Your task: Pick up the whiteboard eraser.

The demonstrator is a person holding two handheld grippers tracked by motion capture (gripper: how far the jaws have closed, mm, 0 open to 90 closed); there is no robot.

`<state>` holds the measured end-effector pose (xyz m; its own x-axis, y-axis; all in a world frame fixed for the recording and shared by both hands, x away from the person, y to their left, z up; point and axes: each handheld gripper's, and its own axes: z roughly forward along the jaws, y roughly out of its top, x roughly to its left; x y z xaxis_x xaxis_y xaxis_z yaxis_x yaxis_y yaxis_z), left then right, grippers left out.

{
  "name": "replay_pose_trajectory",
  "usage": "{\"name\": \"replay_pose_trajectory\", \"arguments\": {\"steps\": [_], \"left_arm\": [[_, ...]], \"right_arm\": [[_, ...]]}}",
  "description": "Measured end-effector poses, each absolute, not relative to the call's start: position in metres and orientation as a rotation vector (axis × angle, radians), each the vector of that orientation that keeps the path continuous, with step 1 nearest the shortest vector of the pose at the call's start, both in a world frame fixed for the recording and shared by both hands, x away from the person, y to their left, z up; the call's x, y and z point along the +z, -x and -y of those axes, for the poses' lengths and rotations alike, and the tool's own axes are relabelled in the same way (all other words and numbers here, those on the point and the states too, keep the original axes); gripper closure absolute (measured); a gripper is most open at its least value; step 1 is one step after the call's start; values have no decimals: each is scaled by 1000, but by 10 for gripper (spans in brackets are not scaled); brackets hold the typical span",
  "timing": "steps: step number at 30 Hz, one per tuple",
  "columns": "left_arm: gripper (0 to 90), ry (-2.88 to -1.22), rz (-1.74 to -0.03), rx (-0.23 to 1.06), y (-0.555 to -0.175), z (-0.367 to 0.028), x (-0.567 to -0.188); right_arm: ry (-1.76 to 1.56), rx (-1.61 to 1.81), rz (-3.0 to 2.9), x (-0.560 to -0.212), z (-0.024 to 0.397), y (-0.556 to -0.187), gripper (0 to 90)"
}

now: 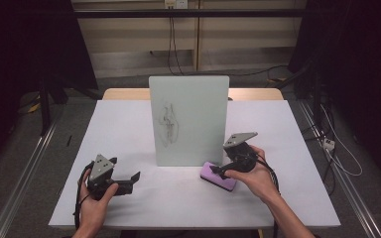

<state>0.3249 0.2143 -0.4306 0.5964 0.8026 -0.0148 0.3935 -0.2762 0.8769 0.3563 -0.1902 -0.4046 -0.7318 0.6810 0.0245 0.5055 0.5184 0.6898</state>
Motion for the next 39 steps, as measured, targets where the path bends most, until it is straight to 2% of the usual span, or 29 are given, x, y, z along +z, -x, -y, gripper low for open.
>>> {"name": "replay_pose_trajectory", "arguments": {"steps": [9,17,24,39], "left_arm": [[48,-1893,-962,551,-325,-215,-431],[48,-1890,-965,548,-325,-215,-431],[49,-1906,-947,549,-325,-214,-431],[51,-1897,-950,551,-325,-214,-431]], "right_arm": [[-923,934,-2621,-412,185,-351,198],[-860,857,-2698,-417,179,-344,335],[-818,795,-2720,-422,176,-344,402],[-805,774,-2736,-423,175,-345,409]]}}
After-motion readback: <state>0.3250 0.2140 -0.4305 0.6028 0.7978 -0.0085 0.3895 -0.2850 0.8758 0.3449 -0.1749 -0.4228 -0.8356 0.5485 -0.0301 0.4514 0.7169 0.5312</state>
